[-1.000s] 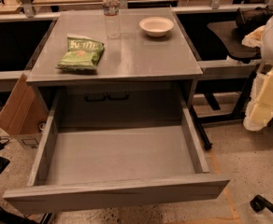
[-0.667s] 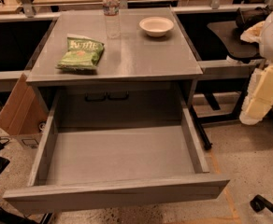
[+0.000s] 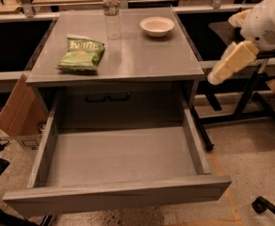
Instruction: Place water bottle into top drawer
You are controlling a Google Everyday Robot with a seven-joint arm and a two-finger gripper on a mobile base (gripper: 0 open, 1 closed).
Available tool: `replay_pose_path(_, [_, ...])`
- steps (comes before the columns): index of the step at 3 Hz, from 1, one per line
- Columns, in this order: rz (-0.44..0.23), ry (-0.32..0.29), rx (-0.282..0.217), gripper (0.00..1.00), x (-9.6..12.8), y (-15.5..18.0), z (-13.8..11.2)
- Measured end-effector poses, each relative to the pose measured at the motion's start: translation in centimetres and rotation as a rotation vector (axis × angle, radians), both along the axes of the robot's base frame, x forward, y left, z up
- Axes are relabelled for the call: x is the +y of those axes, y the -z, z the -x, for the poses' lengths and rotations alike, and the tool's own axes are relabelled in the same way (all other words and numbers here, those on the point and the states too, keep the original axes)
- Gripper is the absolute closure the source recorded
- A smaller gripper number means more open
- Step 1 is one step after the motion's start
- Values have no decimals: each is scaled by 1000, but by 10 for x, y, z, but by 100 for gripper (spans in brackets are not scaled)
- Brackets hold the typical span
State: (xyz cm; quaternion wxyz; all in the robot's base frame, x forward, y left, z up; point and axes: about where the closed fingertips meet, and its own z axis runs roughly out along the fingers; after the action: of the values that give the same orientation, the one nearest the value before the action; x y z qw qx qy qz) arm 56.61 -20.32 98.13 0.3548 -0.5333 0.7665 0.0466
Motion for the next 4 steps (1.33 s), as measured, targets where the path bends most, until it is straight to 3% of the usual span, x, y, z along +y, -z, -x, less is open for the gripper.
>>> replay_pose_path(1, [-273, -18, -111, 0, 33, 4, -78])
replay_pose_path(2, [-479, -13, -193, 0, 71, 2, -131])
replay_pose_path(3, [-520, 31, -246, 0, 72, -5, -150])
replay_pose_path(4, [-518, 31, -246, 0, 72, -5, -150])
